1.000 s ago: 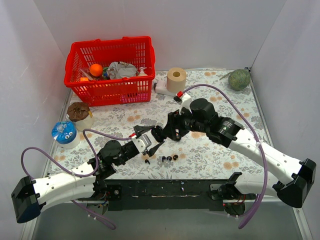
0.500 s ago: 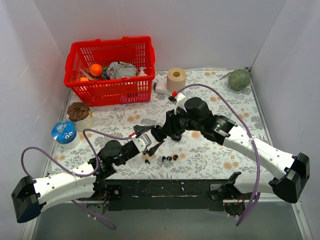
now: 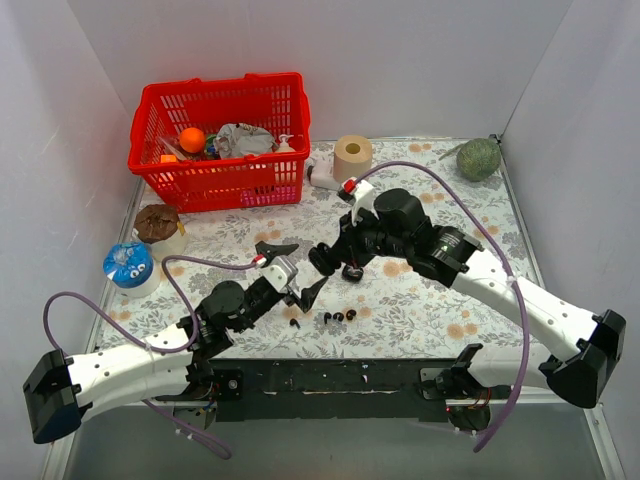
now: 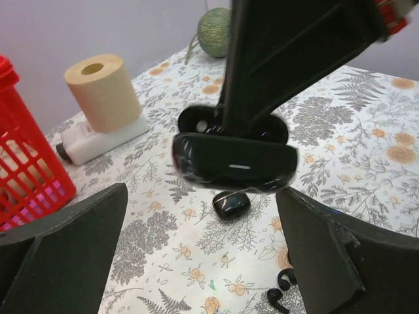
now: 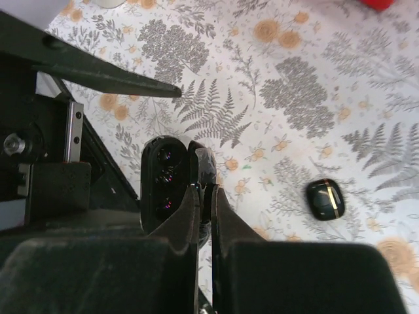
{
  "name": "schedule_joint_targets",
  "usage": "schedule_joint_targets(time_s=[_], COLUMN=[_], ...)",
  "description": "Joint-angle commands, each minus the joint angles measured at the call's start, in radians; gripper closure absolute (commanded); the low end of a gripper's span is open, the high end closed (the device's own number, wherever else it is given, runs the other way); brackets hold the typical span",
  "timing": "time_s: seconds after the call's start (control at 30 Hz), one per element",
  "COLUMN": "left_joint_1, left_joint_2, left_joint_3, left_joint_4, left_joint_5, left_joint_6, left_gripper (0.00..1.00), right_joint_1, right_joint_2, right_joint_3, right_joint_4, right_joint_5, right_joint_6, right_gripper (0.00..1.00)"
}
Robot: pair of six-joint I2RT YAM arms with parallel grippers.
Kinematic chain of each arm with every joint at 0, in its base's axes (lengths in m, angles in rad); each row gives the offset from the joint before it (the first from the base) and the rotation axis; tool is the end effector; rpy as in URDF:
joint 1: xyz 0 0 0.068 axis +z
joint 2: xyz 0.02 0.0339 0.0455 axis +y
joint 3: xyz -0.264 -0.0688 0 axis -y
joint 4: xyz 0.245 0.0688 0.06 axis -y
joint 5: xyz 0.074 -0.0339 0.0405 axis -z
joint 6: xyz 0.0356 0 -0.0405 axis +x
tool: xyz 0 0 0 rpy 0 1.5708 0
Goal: Insert the wireless bluetooth earbuds into the charging case
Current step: Open the charging case.
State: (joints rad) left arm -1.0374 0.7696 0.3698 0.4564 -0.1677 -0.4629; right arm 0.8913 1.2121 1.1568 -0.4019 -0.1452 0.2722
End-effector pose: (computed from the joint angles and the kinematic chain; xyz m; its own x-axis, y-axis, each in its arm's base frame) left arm 0.1009 -0.1592 0.2633 -0.3155 -0.3315 -0.8891 0.6967 0.5552 -0.4543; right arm 0.1677 0.2158 0.3588 -0.4961 -0.1907 -0.8471 -0.7454 0.5939 0.3028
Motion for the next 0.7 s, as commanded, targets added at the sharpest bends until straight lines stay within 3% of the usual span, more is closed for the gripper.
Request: schedule_joint_targets(time_s=[0.0,0.23,0.4,0.53,0.67], left_joint_1=[0.004,0.004,0.042,0.108,0.204], left_joint_2=[0.017,-0.022,-0.053,-0.020,0.055], left_joint_3=[0.073,0.139,0.205,0.248,0.308], left_joint_4=[-0.056,-0.168,-0.268,-0.262,-0.205], left_joint_5=[-0.194,-0.084,0.314,0.562,0.746], left_joint_6=[-0.091,-0.183,-0.272,-0.350,-0.421], left_gripper=[0.02,0.02,0.02,0.02,0.02], right_joint_1=[0.000,0.003,0.041,0.058,0.081], right_joint_2=[-0.077,-0.161,-0.265,-0.338,-0.312], right_joint_3=[0.092,0.089,-0.009,-0.014,0.038], right_joint_4=[-0.089,-0.107,-0.020,0.000,-0.054], right_joint_5=[0.045,0.081,0.140,0.177,0.185], right_joint_6=[-0.155,-0.306,-0.499,-0.565,-0.599], right_gripper=[0.99,0.99,0.99,0.99,0.99])
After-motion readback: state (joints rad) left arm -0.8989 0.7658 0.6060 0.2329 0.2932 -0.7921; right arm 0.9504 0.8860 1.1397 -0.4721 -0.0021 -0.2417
